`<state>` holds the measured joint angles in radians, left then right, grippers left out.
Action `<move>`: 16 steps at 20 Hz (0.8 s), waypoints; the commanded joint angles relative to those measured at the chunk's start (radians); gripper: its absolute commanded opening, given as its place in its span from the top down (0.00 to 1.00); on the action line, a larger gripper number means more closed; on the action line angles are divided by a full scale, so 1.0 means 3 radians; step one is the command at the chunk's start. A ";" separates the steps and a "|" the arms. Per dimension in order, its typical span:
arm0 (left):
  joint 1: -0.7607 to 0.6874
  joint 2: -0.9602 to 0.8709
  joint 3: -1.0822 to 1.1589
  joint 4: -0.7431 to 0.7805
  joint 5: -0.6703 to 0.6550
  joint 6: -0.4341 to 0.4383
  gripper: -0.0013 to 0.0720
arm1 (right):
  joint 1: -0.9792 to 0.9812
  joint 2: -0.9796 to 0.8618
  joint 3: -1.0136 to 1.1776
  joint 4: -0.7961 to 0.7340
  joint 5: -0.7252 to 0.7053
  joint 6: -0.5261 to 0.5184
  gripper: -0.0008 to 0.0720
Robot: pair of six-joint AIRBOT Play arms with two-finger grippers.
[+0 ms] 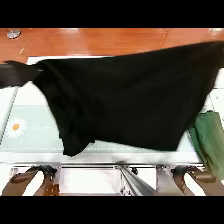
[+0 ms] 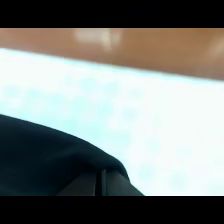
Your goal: Fold the shirts.
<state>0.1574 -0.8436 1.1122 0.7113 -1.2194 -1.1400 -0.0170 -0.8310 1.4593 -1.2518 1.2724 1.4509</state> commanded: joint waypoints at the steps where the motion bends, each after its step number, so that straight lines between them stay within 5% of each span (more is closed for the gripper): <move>1: -0.0202 -0.0809 -0.0125 -0.0013 0.0659 0.0109 0.96 | 0.0000 -0.0626 -0.0399 -0.0036 -0.0632 0.0118 0.94; 8: -0.0359 -0.2346 0.0870 -0.0019 0.0835 0.0038 0.96 | -0.0008 -0.2401 0.0379 0.0477 -0.1069 0.0352 0.94; 9: -0.0359 -0.2448 0.0961 -0.0019 0.0835 -0.0039 0.88 | -0.0032 -0.2595 0.0515 0.0613 -0.1052 0.0385 0.93; 10: -0.0351 -0.2518 0.1039 -0.0010 0.0833 -0.0056 0.43 | -0.0085 -0.2744 0.0629 0.0767 -0.0997 0.0415 0.84; 11: -0.0318 -0.2546 0.1090 -0.0004 0.0781 -0.0083 0.03 | -0.0169 -0.2862 0.0727 0.0961 -0.0880 0.0443 0.38; 12: -0.0239 -0.2547 0.1152 0.0053 0.0615 -0.0083 0.02 | -0.0273 -0.2921 0.0792 0.1114 -0.0708 0.0398 0.12; 16: 0.0320 -0.2506 0.1334 0.1116 -0.0662 -0.0650 0.02 | -0.0896 -0.2817 0.0841 0.0834 0.0601 -0.0017 0.13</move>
<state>0.1612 -1.5848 1.4754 0.8391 -1.1660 -1.2213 -0.1761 -1.6623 1.6848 -0.9756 1.1778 1.5230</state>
